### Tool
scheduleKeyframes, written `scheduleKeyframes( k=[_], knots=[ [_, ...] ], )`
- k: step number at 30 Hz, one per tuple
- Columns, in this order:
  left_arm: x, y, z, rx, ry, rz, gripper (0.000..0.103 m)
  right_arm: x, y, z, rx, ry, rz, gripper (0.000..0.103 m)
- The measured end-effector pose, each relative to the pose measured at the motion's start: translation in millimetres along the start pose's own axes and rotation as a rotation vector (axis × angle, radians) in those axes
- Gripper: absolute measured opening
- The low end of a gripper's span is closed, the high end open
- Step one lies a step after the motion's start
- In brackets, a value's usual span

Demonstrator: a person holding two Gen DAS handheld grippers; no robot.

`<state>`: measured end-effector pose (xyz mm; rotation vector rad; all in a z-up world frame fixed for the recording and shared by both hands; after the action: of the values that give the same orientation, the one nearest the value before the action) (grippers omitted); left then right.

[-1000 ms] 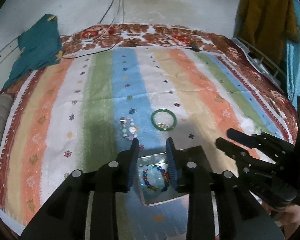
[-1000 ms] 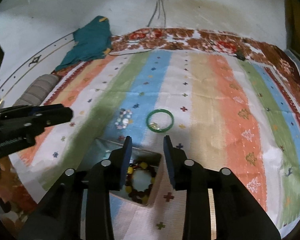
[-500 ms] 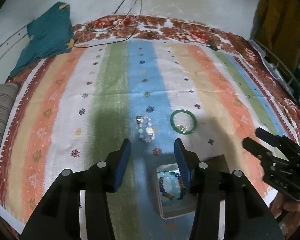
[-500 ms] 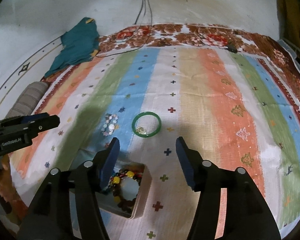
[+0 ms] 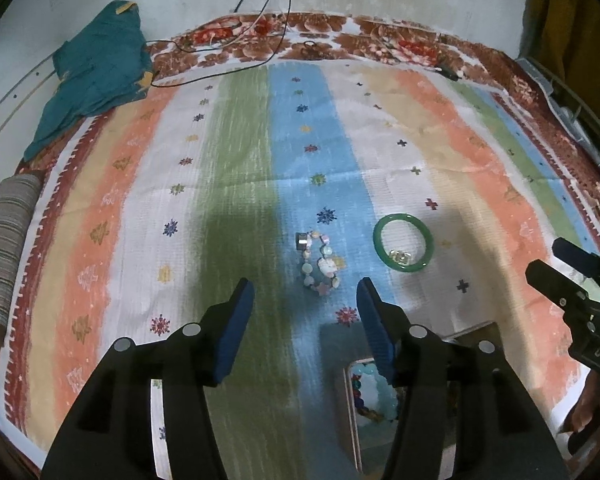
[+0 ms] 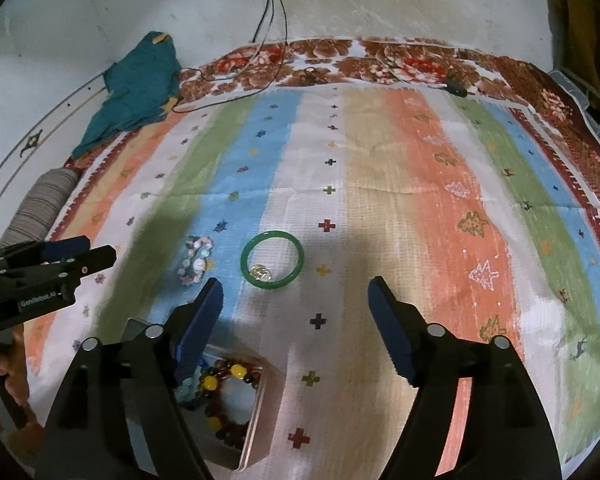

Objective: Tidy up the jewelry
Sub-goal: 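Move the right tool toward the jade bangle while the left tool approaches the pink bead bracelet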

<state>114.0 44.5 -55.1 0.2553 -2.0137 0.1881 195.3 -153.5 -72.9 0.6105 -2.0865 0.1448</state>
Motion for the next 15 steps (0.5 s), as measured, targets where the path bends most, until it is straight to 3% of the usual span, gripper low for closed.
scheduleKeyframes(
  k=[15],
  knots=[
    [-34,-4,-10,-0.035,0.053,-0.044,0.058,-28,-13,-13,-0.02,0.013,0.045,0.079]
  ],
)
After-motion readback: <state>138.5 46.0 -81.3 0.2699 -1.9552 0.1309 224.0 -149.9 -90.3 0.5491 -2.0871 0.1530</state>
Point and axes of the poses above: each gripper's, at about its wrist camera, not at the fingertips, and x roughly against the way its jaws point, y to its left, z to its underside, the point moved 3 cm from there along -x, roughly the way its jaws point, and after that the axes turned 6 degrees about y, right-handed, at the moved point
